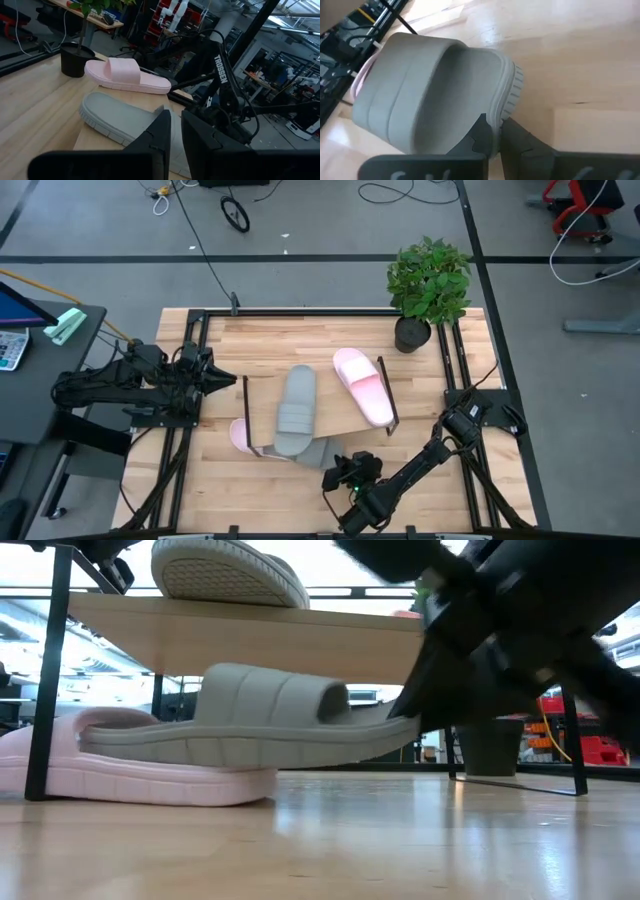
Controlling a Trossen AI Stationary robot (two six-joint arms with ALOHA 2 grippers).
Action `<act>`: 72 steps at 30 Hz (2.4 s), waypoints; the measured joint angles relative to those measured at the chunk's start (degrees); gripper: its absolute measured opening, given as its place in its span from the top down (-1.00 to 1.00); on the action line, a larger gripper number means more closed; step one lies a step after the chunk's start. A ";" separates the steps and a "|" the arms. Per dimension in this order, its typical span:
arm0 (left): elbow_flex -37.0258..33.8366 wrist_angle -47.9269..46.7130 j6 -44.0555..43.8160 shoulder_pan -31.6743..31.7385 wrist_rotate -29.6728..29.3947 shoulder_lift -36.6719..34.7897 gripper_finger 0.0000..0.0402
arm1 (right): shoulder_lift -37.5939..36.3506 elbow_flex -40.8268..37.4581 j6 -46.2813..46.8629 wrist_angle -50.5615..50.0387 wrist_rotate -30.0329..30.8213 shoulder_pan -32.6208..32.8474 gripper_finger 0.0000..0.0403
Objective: Pick and place slides into the shelf
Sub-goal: Put the gray slide on the shelf
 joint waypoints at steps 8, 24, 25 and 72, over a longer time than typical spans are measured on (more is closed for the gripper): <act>0.00 0.01 -0.02 0.00 0.00 -0.01 0.76 | -3.88 0.02 0.00 -6.05 -1.00 3.91 0.89; 0.00 0.06 -0.07 0.00 -0.02 0.00 0.79 | -13.15 0.02 -1.53 -9.00 -2.67 13.08 0.90; 0.00 0.08 -0.07 0.00 -0.02 -0.01 0.80 | -14.27 0.02 -1.50 -9.67 -2.58 13.85 0.90; 0.02 45.62 -5.39 0.01 -16.66 18.16 -0.20 | -36.95 0.04 -102.24 66.08 19.15 -15.80 0.90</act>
